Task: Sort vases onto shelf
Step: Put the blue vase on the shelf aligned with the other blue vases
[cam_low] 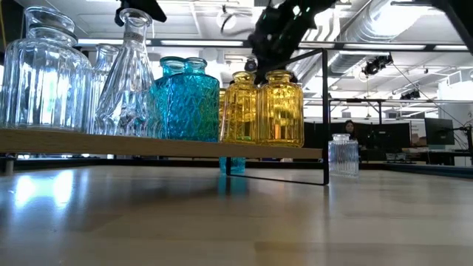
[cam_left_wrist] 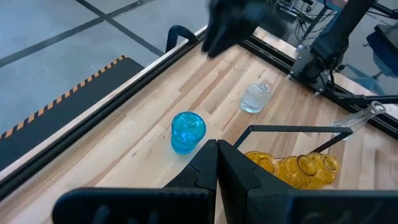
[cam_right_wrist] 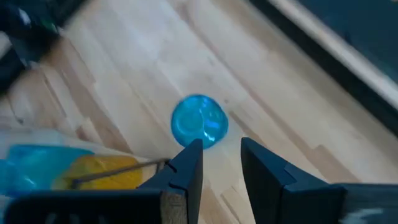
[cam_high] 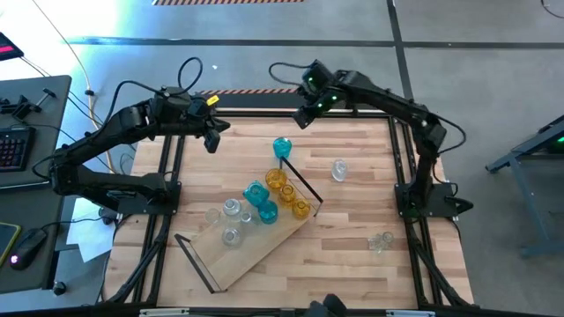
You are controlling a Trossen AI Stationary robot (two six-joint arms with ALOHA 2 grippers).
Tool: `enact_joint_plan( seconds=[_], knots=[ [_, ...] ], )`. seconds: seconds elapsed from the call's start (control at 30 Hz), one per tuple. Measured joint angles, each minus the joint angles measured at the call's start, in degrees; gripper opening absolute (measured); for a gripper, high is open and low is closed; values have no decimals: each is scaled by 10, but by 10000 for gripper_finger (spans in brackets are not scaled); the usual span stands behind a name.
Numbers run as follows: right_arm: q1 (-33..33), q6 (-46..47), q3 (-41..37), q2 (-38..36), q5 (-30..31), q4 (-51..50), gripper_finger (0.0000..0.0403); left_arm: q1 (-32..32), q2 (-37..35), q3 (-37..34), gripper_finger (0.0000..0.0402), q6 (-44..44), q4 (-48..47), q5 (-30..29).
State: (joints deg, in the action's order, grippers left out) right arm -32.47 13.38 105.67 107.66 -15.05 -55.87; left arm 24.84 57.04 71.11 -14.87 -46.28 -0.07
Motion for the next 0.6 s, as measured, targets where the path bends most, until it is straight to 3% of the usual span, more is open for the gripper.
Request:
enact_joint_plan(
  seconds=[0.13,0.3,0.6],
  knots=[
    [-2,-8,0,49,7,-4,91,0,0,0,0,0,0,0],
    [9,-5,0,93,-33,23,91,0,0,0,0,0,0,0],
    [25,-7,0,106,-41,49,91,0,0,0,0,0,0,0]
  ],
)
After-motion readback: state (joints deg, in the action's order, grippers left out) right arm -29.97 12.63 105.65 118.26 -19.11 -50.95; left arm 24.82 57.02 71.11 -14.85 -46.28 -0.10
